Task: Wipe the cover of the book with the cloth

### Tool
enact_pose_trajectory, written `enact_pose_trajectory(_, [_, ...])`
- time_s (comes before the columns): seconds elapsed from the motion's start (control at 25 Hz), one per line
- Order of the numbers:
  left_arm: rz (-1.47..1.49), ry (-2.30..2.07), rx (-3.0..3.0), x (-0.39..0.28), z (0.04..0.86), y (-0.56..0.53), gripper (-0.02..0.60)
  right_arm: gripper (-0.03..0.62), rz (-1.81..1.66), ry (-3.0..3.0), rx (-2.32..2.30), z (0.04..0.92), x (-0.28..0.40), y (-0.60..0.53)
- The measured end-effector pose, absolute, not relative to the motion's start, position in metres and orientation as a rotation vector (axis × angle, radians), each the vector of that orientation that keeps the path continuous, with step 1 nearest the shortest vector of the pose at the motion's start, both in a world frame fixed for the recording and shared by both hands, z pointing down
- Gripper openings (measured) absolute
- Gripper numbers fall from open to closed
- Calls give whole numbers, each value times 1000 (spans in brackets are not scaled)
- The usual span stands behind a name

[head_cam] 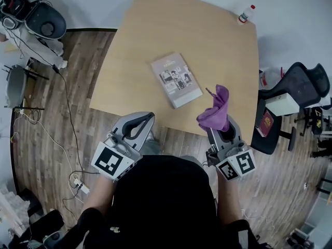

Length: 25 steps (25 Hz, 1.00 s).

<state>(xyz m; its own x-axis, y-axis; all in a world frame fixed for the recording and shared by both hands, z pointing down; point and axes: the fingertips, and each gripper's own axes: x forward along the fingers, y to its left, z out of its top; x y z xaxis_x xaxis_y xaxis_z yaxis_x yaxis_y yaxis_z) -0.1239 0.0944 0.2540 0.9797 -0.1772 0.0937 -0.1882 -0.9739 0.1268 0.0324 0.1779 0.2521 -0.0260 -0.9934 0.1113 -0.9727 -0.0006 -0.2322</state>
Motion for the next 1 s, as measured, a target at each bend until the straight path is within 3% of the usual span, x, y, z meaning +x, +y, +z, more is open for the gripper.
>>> enact_pose_trajectory(0.52, [112,-183,2942,-129,271,20,17,175,-437,2140,-2210,263,20,104])
enact_pose_trajectory(1.0, [226,-210,2861,-104,298,22,17,179,-672,2282,-2224,321,43,90])
